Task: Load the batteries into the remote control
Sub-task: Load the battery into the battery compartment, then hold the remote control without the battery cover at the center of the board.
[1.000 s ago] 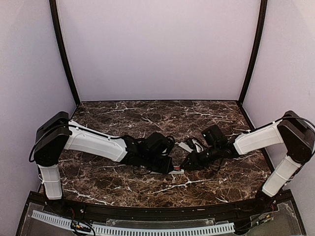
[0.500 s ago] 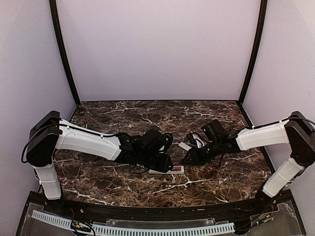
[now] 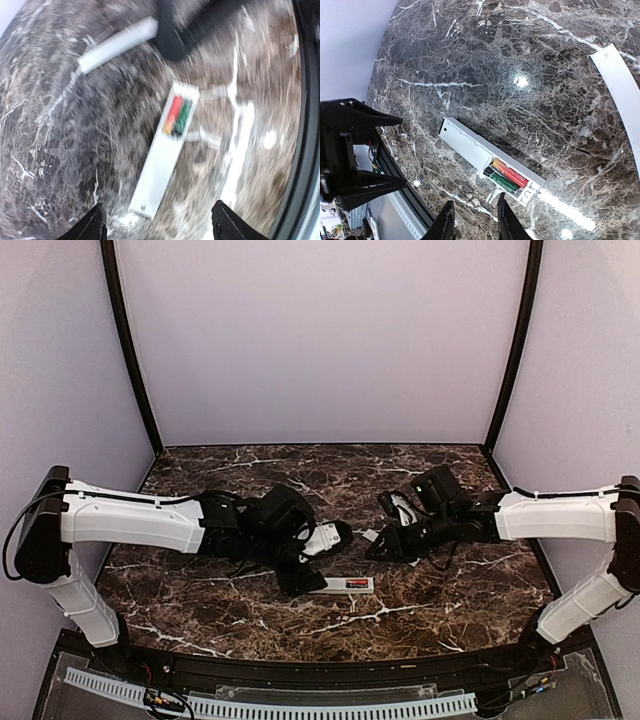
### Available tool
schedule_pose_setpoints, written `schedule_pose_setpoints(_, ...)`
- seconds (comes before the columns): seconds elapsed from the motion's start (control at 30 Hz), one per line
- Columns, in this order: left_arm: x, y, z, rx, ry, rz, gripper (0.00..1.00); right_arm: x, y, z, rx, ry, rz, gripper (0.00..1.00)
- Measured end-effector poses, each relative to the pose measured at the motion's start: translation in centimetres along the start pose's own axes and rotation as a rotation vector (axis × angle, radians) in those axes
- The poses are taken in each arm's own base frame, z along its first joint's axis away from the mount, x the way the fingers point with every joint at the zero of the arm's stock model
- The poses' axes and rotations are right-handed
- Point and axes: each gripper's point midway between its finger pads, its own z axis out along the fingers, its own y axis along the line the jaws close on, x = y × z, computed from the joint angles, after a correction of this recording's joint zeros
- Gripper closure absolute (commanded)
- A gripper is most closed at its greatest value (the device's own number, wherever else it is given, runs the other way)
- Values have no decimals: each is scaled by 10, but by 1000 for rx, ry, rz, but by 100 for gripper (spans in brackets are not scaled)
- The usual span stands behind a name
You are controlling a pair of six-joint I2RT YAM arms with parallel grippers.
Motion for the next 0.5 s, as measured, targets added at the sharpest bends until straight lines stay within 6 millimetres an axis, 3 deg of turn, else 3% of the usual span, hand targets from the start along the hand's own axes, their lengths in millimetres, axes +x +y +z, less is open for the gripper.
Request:
schedule_pose_setpoints(0.13, 45, -4, 9, 34, 123, 283, 27, 0, 5, 0, -28, -16, 29, 74)
schedule_pose_setpoints(0.2, 57, -6, 13, 63, 142, 356, 26, 2, 5, 1, -34, -18, 44, 75)
schedule_pose_setpoints(0.5, 62, -1, 44, 128, 95, 461, 27, 2, 14, 3, -59, -23, 60, 75)
